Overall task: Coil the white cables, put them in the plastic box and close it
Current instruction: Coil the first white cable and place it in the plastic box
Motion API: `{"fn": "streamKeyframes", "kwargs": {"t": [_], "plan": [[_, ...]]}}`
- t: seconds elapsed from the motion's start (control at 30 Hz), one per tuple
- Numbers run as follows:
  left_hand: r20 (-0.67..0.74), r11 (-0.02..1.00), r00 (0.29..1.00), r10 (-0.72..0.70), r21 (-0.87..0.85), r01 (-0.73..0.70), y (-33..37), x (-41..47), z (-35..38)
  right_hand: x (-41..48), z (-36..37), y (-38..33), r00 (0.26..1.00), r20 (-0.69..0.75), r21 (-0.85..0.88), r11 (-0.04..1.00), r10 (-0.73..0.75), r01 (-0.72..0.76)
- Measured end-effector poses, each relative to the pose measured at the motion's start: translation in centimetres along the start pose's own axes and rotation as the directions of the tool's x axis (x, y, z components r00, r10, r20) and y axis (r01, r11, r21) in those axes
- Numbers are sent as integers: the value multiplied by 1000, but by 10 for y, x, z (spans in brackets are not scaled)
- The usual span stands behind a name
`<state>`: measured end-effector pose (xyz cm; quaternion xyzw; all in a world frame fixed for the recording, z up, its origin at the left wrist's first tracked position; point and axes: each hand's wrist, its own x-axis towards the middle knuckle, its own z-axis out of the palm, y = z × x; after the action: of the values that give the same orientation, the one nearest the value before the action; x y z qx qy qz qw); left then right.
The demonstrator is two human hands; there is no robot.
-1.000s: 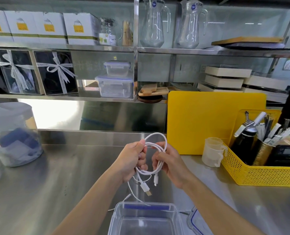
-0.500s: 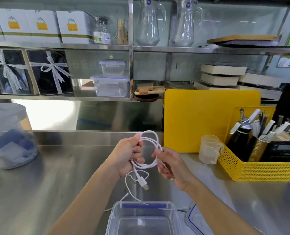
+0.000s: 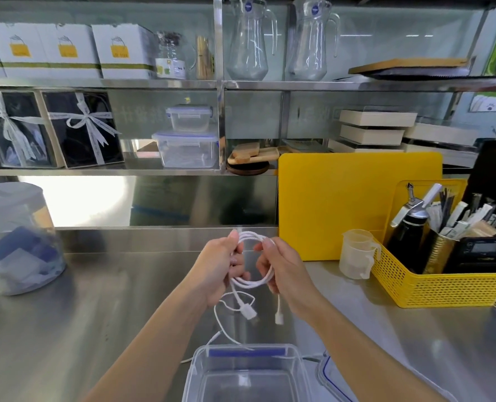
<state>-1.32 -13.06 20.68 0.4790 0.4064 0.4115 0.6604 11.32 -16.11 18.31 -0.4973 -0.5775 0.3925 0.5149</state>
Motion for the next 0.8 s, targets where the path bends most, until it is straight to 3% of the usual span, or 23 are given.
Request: {"fn": "streamKeyframes", "kwargs": {"t": [0.1,0.17,0.23,0.33,0.4,0.53,0.6,0.7,0.8], "plan": [[39,994,994,-98,45,97,4,-2,-4,5,-2,5,997,-68,-110,994,-31,24],[129,974,970,-206,125,191,11,-6,-16,6,-13,8,999,-7,-194,980,-47,45],[130,948,958,-257,228,223,14,-7,-33,6,-25,9,995,84,-321,944,-53,77],[85,925,961,-265,304,228,7,-7,-54,4,-38,12,974,225,-611,778,-10,149],[153,943,953,-261,253,218,-3,-7,-57,3,-40,15,971,238,-726,666,12,170],[279,992,955,-98,-43,115,-24,-7,-42,6,-28,20,988,157,-722,682,-1,116],[257,981,965,-43,-171,90,-33,-6,-33,7,-24,23,989,151,-716,690,-1,110],[179,985,984,13,-174,18,-37,-7,-24,6,-24,21,988,155,-645,756,-7,106],[130,997,989,69,-28,-66,-34,-12,-13,4,-25,19,983,184,-619,774,-19,130]]}}
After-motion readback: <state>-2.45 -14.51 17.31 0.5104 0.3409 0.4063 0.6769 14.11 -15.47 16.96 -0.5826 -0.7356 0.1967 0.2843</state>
